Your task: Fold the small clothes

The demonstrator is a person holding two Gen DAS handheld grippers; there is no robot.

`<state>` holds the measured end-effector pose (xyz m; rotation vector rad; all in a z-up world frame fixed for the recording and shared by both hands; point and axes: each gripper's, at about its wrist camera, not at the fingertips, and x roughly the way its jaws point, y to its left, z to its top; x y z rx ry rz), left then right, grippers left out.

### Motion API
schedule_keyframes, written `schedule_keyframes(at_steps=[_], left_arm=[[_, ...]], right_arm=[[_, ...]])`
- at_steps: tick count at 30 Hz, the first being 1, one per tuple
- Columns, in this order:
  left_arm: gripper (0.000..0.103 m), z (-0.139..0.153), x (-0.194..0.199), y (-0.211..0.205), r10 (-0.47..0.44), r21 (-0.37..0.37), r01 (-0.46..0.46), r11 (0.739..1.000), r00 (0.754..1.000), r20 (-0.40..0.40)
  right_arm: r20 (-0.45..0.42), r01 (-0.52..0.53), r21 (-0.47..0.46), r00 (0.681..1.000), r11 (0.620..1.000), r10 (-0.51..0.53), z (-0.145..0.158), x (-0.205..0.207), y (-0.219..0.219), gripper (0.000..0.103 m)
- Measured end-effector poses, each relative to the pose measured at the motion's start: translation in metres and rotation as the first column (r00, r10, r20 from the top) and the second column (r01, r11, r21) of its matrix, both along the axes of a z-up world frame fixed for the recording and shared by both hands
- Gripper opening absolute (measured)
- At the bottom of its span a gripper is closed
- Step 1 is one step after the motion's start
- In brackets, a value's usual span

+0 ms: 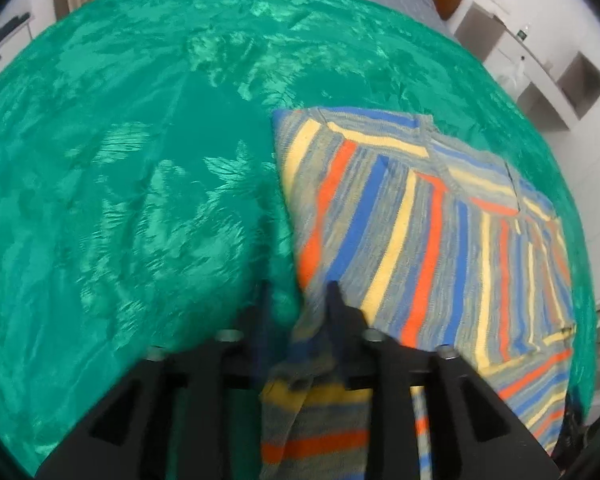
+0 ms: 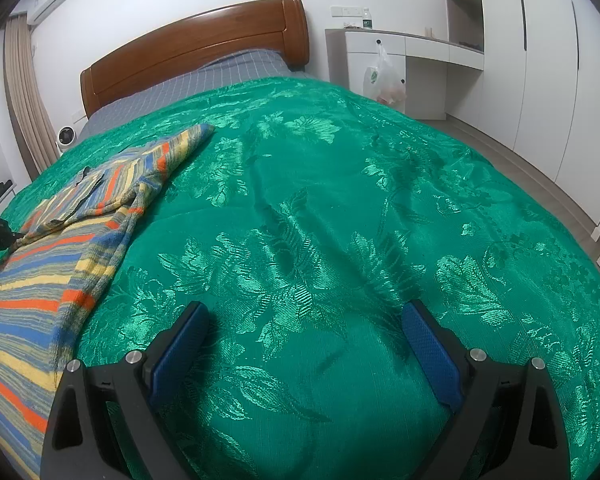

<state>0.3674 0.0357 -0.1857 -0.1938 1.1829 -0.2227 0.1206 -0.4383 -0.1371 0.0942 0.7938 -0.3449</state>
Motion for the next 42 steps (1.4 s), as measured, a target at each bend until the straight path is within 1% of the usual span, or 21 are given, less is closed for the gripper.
schedule_keyframes(at_steps=[1,3,6,7,8,9,10,12,13,15,17,19,21,23,24,26,29,32,36,39,42], left_arm=[[0.069,0.008,-0.012,0.004,-0.007,0.047,0.006,0.999,1.0,0.028],[0.083,0.02,-0.028,0.006,-0.03,0.097,0.022,0.995,0.996,0.081],[0.088,0.046,-0.076,0.02,-0.094,0.136,0.074,0.988,0.984,0.148],[0.091,0.056,-0.096,0.027,-0.111,0.149,0.086,0.985,0.98,0.168],[0.093,0.06,-0.106,0.029,-0.117,0.156,0.089,0.984,0.976,0.181],[0.097,0.069,-0.124,0.035,-0.123,0.159,0.091,0.983,0.971,0.206],[0.098,0.079,-0.146,0.044,-0.126,0.157,0.09,0.984,0.963,0.237],[0.098,0.09,-0.168,0.05,-0.119,0.154,0.079,0.985,0.956,0.268],[0.098,0.097,-0.183,0.055,-0.101,0.152,0.06,0.987,0.953,0.285],[0.098,0.105,-0.2,0.06,-0.062,0.141,0.019,0.99,0.95,0.307],[0.098,0.112,-0.214,0.064,-0.018,0.116,-0.022,0.993,0.944,0.329],[0.098,0.119,-0.227,0.065,0.019,0.089,-0.053,0.995,0.939,0.343],[0.098,0.126,-0.237,0.062,0.035,0.066,-0.062,0.996,0.933,0.358],[0.098,0.135,-0.247,0.058,0.035,0.058,-0.062,0.996,0.921,0.389],[0.098,0.143,-0.254,0.055,0.03,0.063,-0.062,0.996,0.908,0.419],[0.099,0.153,-0.265,0.052,0.02,0.083,-0.065,0.994,0.889,0.458],[0.102,0.17,-0.28,0.044,-0.004,0.128,-0.074,0.989,0.852,0.523],[0.102,0.18,-0.288,0.037,-0.036,0.167,-0.07,0.984,0.829,0.559],[0.102,0.188,-0.298,0.027,-0.08,0.224,-0.068,0.972,0.804,0.589],[0.102,0.192,-0.301,0.024,-0.087,0.244,-0.076,0.967,0.799,0.595],[0.102,0.196,-0.303,0.024,-0.082,0.234,-0.077,0.969,0.796,0.6]], right_arm=[[0.0,0.0,0.0,1.0,1.0,0.0,0.0,0.0,0.0,0.096],[0.0,0.0,0.0,1.0,1.0,0.0,0.0,0.0,0.0,0.096],[-0.037,-0.003,-0.019,0.999,1.0,0.002,0.003,0.002,0.005,0.097],[-0.082,-0.007,-0.038,0.997,0.999,0.004,0.007,0.005,0.009,0.097],[-0.121,-0.006,-0.066,0.993,0.998,-0.002,0.014,0.007,0.015,0.097],[-0.14,0.004,-0.099,0.99,0.995,-0.018,0.027,0.005,0.024,0.097],[-0.134,0.017,-0.122,0.99,0.992,-0.034,0.045,0.0,0.036,0.097],[-0.137,0.014,-0.13,0.99,0.991,-0.032,0.076,-0.008,0.057,0.097],[-0.149,0.011,-0.131,0.988,0.991,-0.03,0.091,-0.011,0.067,0.097],[-0.161,0.002,-0.137,0.987,0.991,-0.025,0.118,-0.02,0.089,0.097],[-0.157,-0.01,-0.183,0.987,0.983,-0.02,0.142,-0.031,0.112,0.097],[-0.144,-0.021,-0.224,0.99,0.974,-0.012,0.156,-0.038,0.129,0.097],[-0.131,-0.036,-0.264,0.991,0.964,0.001,0.173,-0.047,0.148,0.097],[-0.118,-0.042,-0.28,0.993,0.959,0.009,0.184,-0.052,0.156,0.097],[-0.111,-0.043,-0.288,0.994,0.957,0.011,0.189,-0.055,0.161,0.097],[-0.095,-0.045,-0.304,0.995,0.952,0.017,0.202,-0.064,0.171,0.097],[-0.082,-0.051,-0.323,0.996,0.945,0.026,0.213,-0.069,0.18,0.097],[-0.083,-0.068,-0.349,0.996,0.935,0.041,0.219,-0.072,0.189,0.097],[-0.081,-0.089,-0.378,0.995,0.921,0.064,0.224,-0.072,0.201,0.097],[-0.078,-0.104,-0.401,0.994,0.91,0.079,0.228,-0.073,0.21,0.097],[-0.074,-0.115,-0.407,0.993,0.906,0.093,0.232,-0.073,0.215,0.097]])
